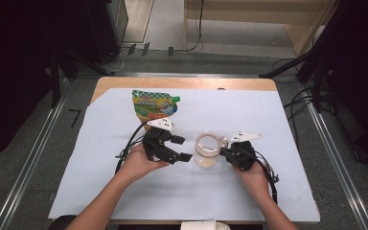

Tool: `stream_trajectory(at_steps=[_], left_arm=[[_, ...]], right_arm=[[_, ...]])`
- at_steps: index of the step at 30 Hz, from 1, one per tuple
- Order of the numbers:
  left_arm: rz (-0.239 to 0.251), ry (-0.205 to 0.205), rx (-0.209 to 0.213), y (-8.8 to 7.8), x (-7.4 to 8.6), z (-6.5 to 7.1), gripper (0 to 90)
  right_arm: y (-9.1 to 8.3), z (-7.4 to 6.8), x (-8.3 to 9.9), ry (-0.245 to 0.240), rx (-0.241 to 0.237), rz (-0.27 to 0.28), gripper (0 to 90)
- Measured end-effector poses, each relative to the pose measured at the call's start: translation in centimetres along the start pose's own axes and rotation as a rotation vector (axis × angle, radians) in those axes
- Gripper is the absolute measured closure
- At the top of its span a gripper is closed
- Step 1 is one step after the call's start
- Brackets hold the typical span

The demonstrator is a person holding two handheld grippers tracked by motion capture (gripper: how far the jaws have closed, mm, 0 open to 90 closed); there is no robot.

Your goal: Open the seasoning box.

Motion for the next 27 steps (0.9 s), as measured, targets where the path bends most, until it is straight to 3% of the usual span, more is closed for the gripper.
stream_trajectory(at_steps=[8, 10, 12, 21, 27], left_arm=[[0.001, 0.023, 0.009, 0.0, 0.0, 0.3, 17.5], [-0.009, 0.031, 0.005, 0.2, 0.1, 0.4, 16.5], [-0.016, 0.038, -0.004, 0.3, 0.2, 0.4, 14.2], [-0.04, 0.051, -0.037, 1.2, 0.6, 0.1, 13.6], [-0.025, 0.047, -0.054, 2.0, 0.8, 0.0, 12.0]], right_arm=[[0.7, -3.6, 0.0, -0.068, -0.085, -0.014, 90.0], [0.6, -4.1, -0.2, -0.081, -0.087, -0.01, 90.0], [0.4, -4.3, -0.3, -0.065, -0.095, -0.011, 90.0], [-1.8, -2.8, -1.1, -0.009, -0.093, 0.017, 90.0], [-2.5, -1.3, -1.8, 0.007, -0.056, 0.043, 90.0]])
Point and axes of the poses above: each handheld gripper's, and its own axes: y roughly forward along the jaws, x roughly out of its underside, z roughly to its right, the point moved 10 cm from there along y, roughly forward along the jaws, and after that the axes turned 1 degree about y, right-handed, at the moved point
